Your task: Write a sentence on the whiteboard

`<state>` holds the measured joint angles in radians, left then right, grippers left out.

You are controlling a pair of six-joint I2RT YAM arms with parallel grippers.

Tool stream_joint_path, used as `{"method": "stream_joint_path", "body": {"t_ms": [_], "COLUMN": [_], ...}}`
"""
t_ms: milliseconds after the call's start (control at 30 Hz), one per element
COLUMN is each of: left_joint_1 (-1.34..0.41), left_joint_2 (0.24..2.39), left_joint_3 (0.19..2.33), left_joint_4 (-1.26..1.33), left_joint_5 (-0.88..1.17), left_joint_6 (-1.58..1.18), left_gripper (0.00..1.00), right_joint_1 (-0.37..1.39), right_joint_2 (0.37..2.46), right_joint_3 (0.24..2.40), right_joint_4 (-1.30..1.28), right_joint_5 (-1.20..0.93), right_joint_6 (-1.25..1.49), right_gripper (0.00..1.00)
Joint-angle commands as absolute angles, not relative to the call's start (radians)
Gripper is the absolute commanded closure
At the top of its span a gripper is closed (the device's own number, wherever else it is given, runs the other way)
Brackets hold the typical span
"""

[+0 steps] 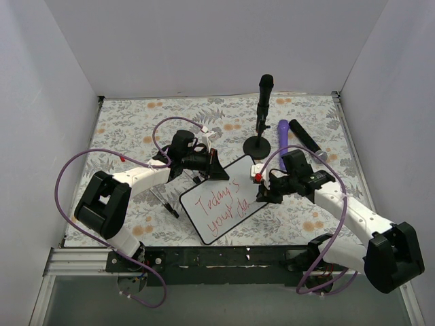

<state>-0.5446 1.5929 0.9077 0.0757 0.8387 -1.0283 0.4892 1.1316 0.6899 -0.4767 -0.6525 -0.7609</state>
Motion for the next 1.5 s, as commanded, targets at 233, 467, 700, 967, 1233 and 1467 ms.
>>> {"method": "stream_joint_path", "body": {"t_ms": [233,467,700,967,1233,1467], "left_joint_1": [-0.546,-0.546,-0.548,-0.546,-0.546,-0.546], "left_joint_2": [1.545,1.540,1.540,1.534,1.540,1.542], "left_joint_3": [0.908,0.905,0.904,0.905,0.905,0.907], "left_joint_4": [0.120,0.121,0.123,0.120,0.118,0.117], "left_joint_5": [0.844,0.848,0.845,0.844,0.845,0.847], "left_joint_6": [-0.931,-0.930,-0.930,-0.927,-0.927,-0.927], "left_gripper": [1.00,1.00,1.00,1.00,1.00,1.00], "right_joint_1": [0.446,0.446,0.446,0.446,0.446,0.433], "right_joint_2": [1.049,1.078,1.078,1.100,1.104,1.066], "right_joint_3": [0.712,0.712,0.696,0.706,0.710,0.709], "right_joint_4": [-0.367,-0.371,-0.434,-0.492,-0.476,-0.382], "right_joint_5": [-0.663,-0.661,-0.669,-0.666,-0.629,-0.592], "right_joint_6": [-0.716,-0.712,-0.758,-0.793,-0.773,-0.718], "right_gripper": [0.99,0.99,0.99,0.99,0.99,0.99]}}
